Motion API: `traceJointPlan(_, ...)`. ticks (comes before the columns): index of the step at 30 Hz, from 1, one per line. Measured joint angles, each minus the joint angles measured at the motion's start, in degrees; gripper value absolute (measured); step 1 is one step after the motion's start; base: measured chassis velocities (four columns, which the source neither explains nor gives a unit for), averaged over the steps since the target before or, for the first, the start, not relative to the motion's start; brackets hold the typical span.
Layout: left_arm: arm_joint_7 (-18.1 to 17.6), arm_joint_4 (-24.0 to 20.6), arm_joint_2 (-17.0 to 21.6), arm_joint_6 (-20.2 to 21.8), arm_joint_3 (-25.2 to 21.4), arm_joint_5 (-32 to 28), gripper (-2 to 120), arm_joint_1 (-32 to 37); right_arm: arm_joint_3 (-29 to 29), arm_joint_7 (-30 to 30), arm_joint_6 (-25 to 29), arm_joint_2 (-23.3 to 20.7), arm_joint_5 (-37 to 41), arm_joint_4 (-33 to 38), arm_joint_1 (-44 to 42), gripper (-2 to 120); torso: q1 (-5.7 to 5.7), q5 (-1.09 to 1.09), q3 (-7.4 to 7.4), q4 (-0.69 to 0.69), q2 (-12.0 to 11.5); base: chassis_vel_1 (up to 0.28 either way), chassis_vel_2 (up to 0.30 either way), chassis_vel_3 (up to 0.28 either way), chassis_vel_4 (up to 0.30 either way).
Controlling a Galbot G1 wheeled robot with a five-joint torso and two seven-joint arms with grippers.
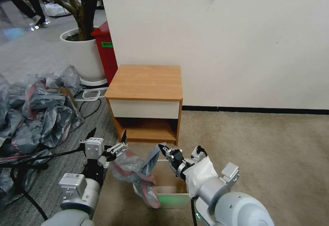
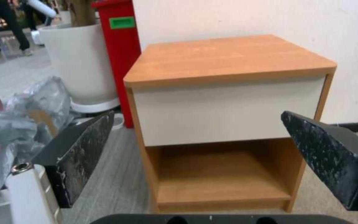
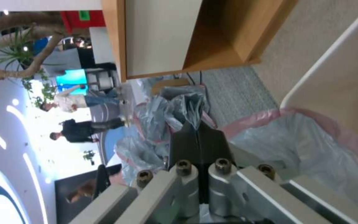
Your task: Pick up the garbage bag from the table and place it over the trash can.
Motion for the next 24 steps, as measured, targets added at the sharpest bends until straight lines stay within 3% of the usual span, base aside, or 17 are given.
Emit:
traceJointPlan(13, -3.86, 0.0, 2.8, -2.18, -5.97, -6.5, 100, -1.76, -1.84, -0.17, 0.09, 4.99, 2.84, -0.64, 2.91, 0, 0.0, -0.01, 0.0, 0.0, 0.0, 0.0, 0.0, 0.0, 0.0)
traceJointPlan(24, -4.49, 0.0, 5.24, -2.63, -8.32, -12.28, 100, -3.21, -3.15, -0.31, 1.53, 8.11, 5.41, -3.63, 5.44, 0, 0.0, -0.01, 0.0, 0.0, 0.0, 0.0, 0.0, 0.0, 0.0)
